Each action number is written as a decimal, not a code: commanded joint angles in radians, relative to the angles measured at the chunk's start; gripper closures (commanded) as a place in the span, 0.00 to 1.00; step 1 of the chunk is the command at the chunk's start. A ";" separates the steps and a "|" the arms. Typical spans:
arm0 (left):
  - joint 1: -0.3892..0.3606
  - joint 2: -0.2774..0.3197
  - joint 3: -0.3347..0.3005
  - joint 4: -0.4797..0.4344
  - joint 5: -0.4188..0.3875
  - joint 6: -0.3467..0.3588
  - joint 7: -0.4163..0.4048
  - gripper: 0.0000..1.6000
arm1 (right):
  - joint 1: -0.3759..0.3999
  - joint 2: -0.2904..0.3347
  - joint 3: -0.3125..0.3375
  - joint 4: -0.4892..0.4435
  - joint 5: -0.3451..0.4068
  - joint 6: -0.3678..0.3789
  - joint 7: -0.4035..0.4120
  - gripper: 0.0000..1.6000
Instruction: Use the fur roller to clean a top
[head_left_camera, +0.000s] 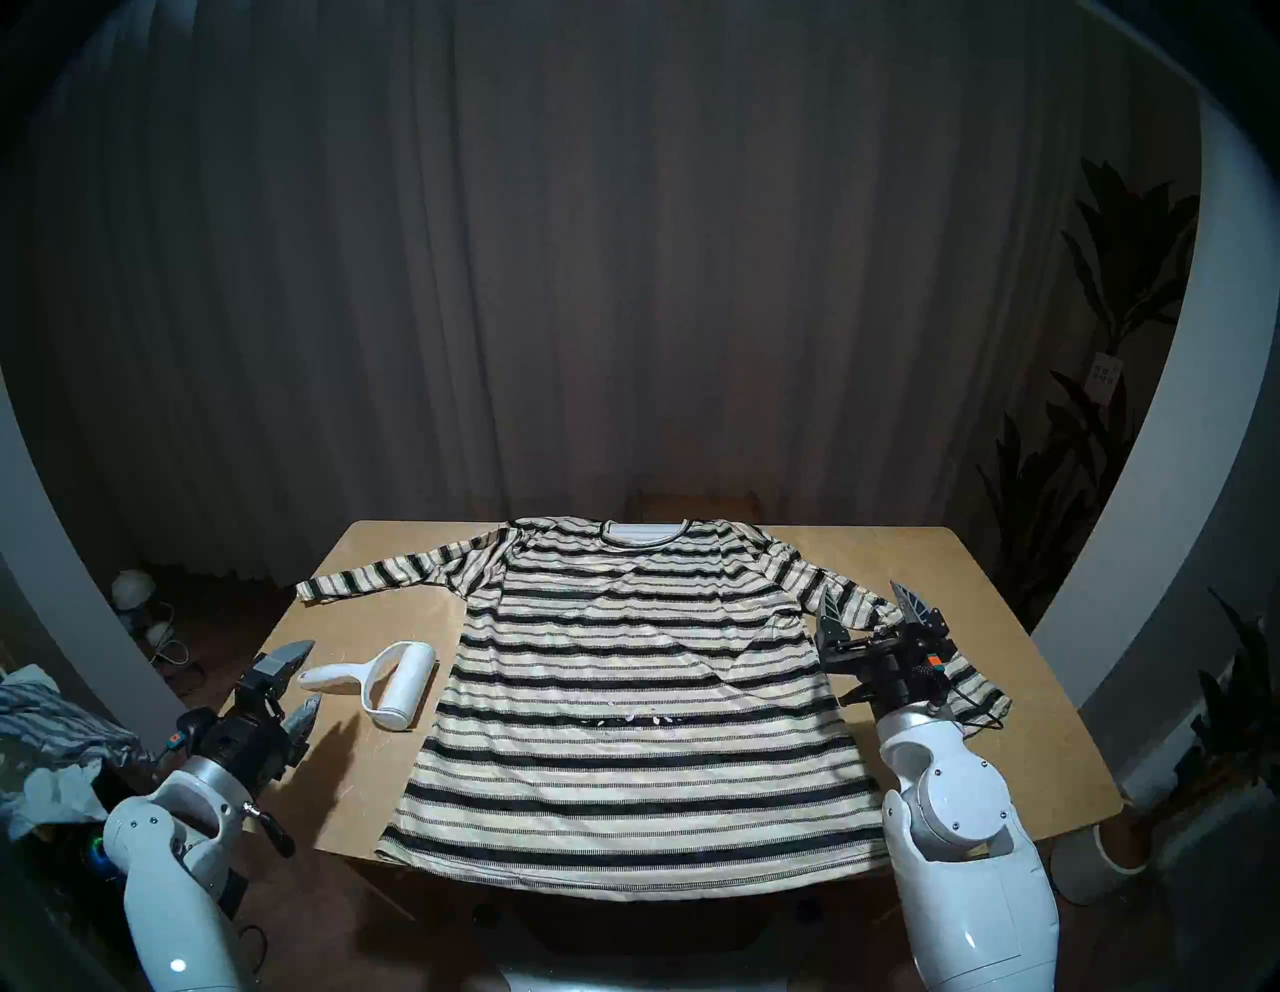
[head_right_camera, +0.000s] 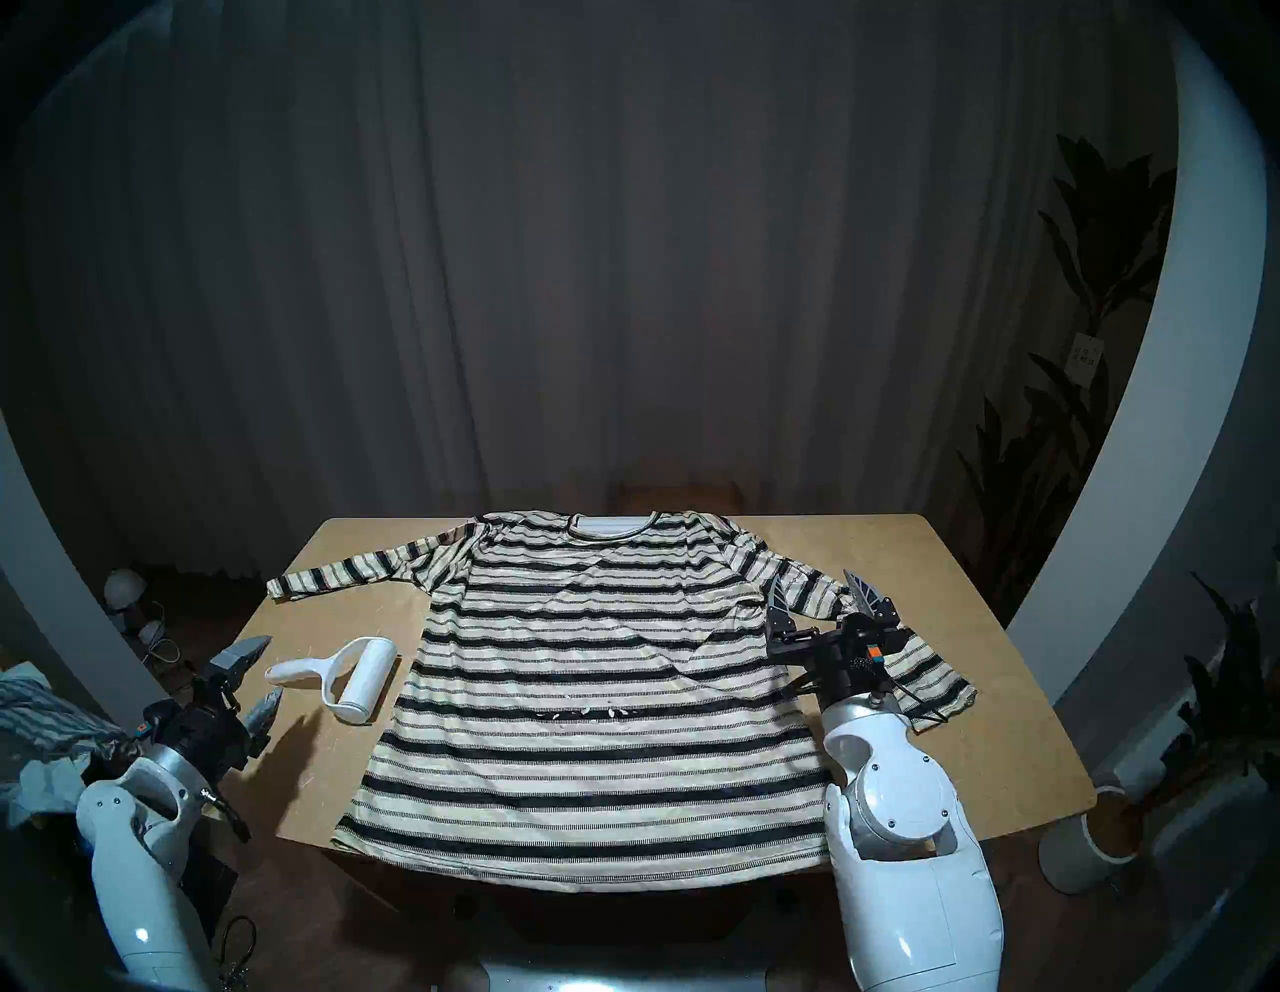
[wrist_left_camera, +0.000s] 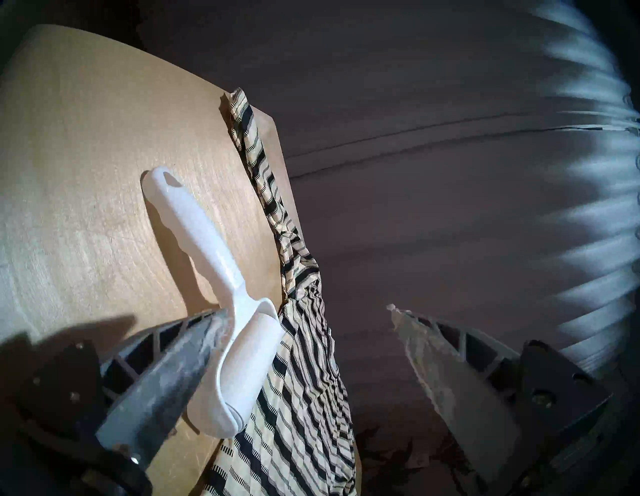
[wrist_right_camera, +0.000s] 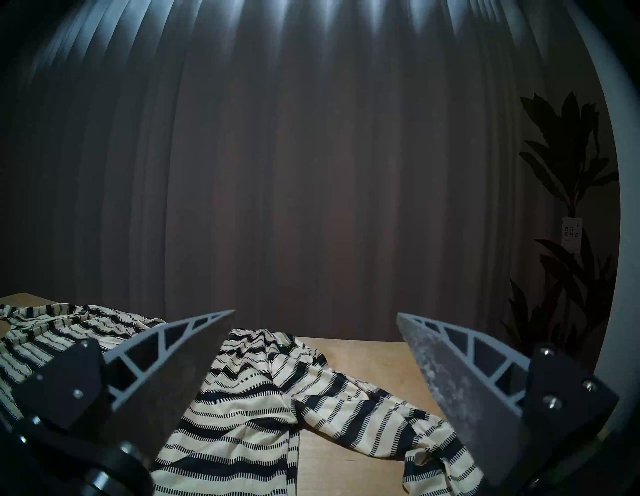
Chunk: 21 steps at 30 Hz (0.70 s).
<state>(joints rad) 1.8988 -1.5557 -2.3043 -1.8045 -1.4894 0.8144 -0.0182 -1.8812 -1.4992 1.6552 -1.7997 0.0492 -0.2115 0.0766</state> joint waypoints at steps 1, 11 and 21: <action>-0.035 -0.005 0.004 -0.003 -0.015 -0.009 0.033 0.00 | -0.003 -0.012 -0.005 -0.032 0.000 -0.013 -0.009 0.00; -0.056 -0.025 0.005 -0.002 -0.027 -0.028 0.147 0.00 | -0.014 -0.017 -0.013 -0.036 -0.007 -0.019 -0.024 0.00; -0.108 -0.008 0.035 0.027 -0.018 -0.047 0.211 0.00 | -0.023 -0.019 -0.021 -0.043 -0.007 -0.022 -0.033 0.00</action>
<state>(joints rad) 1.8463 -1.5841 -2.2866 -1.7817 -1.5098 0.7776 0.1725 -1.9030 -1.5138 1.6335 -1.8123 0.0350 -0.2188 0.0439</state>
